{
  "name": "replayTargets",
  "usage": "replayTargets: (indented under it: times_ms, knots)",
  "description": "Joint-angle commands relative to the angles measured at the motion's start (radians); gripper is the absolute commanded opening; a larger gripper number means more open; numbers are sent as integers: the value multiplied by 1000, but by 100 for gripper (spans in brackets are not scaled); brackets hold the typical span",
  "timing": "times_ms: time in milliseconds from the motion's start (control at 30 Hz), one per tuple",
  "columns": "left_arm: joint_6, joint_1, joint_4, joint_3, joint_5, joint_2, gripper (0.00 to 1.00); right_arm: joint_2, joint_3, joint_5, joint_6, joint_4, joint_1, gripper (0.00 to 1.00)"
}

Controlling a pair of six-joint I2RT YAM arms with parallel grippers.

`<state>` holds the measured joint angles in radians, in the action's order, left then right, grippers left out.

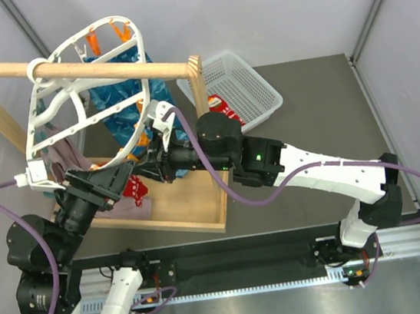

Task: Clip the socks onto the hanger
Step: Open the clamp at the hanger.

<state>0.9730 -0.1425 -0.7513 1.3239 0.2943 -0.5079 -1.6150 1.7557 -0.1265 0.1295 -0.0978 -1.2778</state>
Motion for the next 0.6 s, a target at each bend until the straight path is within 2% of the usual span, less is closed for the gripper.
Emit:
replayTargets:
  times_ms: [0,333,567]
  knots:
    - [27,17,144,-22,-40,-12,67,-2,48,-122,-36,3,-20,0]
    - [107,21,181,-32,-9,-41,64,-34,97,-177,-100,-40,-20,0]
    - [78,32,156,-12,-52,-24,59,-59,145,-220,-178,-108,-15,0]
